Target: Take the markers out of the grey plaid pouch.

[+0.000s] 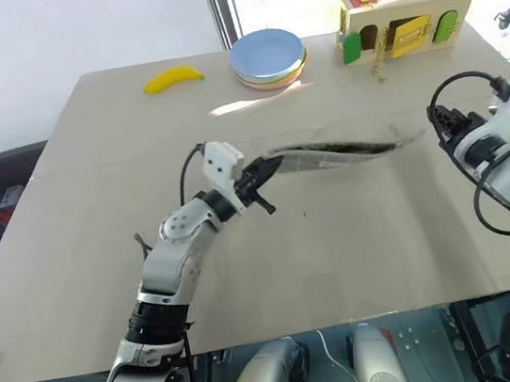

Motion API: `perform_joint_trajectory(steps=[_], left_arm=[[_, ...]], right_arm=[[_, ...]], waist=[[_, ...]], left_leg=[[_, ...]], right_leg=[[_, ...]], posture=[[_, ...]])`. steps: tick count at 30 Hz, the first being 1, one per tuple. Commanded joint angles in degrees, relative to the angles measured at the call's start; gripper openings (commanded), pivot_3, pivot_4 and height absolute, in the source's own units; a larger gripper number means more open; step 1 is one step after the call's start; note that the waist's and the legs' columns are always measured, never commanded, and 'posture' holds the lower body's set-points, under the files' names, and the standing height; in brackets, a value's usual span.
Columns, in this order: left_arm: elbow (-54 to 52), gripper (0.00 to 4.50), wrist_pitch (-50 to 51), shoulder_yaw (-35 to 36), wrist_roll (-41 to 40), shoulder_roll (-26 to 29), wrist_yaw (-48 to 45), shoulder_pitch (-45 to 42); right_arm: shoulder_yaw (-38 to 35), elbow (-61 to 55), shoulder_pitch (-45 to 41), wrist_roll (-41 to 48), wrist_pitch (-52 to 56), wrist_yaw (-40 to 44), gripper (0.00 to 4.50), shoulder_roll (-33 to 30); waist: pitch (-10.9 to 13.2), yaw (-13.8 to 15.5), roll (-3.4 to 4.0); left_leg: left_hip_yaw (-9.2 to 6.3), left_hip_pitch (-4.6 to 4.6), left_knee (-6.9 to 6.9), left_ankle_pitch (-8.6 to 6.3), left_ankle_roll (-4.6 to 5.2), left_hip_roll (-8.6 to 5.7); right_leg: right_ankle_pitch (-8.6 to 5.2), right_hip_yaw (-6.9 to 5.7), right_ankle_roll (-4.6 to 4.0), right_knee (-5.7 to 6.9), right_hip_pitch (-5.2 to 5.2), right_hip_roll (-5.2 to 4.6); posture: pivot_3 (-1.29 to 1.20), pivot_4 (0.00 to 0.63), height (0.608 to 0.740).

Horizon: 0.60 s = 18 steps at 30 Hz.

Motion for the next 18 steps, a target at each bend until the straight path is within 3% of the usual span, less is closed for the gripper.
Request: perform_joint_trajectory(steps=[1, 6, 10, 18], left_arm=[[-3.09, 0.0, 0.73, -0.29, -1.24, -1.41, 0.27, 0.01], [-3.01, 0.0, 1.14, -0.71, -0.67, -2.52, 0.36, -0.05], [-2.94, 0.0, 1.3, -0.78, -0.58, -3.05, 0.49, -0.14], [-2.88, 0.0, 1.46, -0.74, -0.37, -3.19, 0.57, -0.24]], right_arm=[[3.46, -8.27, -0.95, -2.45, 1.05, 8.5, 1.78, -3.06], [8.97, -15.52, -2.33, -8.09, -0.65, 15.15, 1.78, -4.13], [14.7, -20.35, -0.77, -14.0, -1.24, 22.36, 0.05, -6.53], [18.12, -21.5, 3.35, -18.79, -2.33, 31.1, 0.05, -6.16]], waist=[[0.0, 0.03, 0.0], [0.0, 0.1, -0.01], [0.01, 0.2, -0.02], [0.03, 0.68, -0.05]], left_leg=[[-0.01, 0.0, 0.0, 0.0, 0.0, 0.0], [-0.03, 0.0, 0.02, 0.0, 0.0, 0.01], [-0.04, 0.0, 0.02, -0.01, 0.0, 0.01], [-0.08, -0.01, 0.04, -0.01, 0.0, 0.0]], right_leg=[[0.0, 0.01, 0.0, -0.01, 0.02, 0.0], [0.0, -0.01, 0.0, -0.02, 0.05, 0.0], [0.0, -0.02, 0.0, -0.05, 0.05, -0.01], [0.0, -0.07, 0.0, -0.11, 0.09, -0.02]], posture=[[0.0, 0.15, 0.74], [0.0, 0.15, 0.74], [0.0, 0.15, 0.74], [0.0, 0.15, 0.74]])
